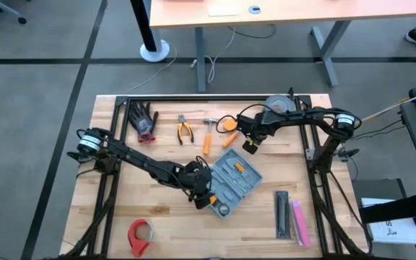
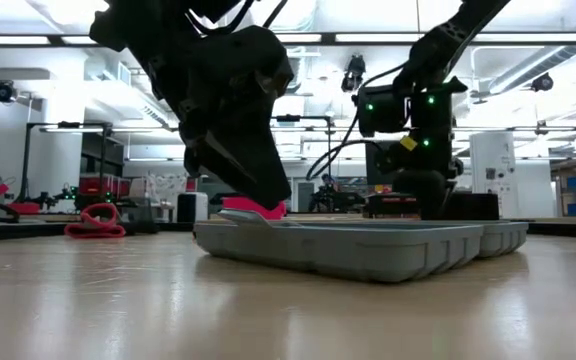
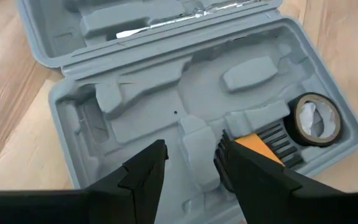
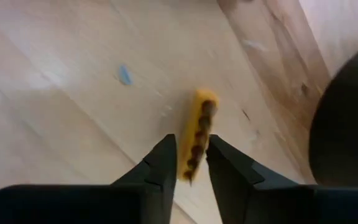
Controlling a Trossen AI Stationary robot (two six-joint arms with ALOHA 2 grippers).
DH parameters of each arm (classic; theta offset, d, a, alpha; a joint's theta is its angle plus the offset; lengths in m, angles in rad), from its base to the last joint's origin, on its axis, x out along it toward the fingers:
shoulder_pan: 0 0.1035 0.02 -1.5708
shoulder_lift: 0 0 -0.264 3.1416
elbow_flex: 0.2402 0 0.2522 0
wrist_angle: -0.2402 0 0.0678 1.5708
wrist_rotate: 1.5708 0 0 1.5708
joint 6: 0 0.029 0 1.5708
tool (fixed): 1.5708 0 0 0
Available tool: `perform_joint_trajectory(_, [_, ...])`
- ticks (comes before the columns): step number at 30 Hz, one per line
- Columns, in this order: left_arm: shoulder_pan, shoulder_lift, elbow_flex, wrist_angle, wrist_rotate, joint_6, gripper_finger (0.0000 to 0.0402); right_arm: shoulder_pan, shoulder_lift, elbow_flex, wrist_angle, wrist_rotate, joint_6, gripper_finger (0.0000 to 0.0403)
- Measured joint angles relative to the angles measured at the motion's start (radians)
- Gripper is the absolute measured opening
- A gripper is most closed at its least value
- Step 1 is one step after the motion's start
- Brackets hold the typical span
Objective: Prefit tool cases
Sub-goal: Remove the left screwdriver bits from the gray tool box, then remove the screwdriver bits from the gray tool box
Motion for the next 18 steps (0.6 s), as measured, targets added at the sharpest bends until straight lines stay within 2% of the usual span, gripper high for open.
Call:
perform_joint_trajectory(6, [-0.001,0.000,0.000,-0.017,0.001,0.000,0.0181,0.011,-0.025,0.012,-0.017,-0.016,-0.009,0.0136])
perform_joint_trajectory(9, [-0.003,0.000,0.000,-0.024,0.022,0.000,0.0183,0.053,-0.069,0.012,-0.027,-0.016,-0.004,0.0156])
perform_joint_trajectory(14, [-0.003,0.000,0.000,-0.026,0.077,0.000,0.0177,0.167,-0.142,0.012,-0.042,-0.059,0.021,0.0166])
perform_joint_trajectory(18, [-0.003,0.000,0.000,-0.037,0.078,-0.009,0.0171,0.281,-0.152,0.012,-0.047,-0.095,0.046,0.0160])
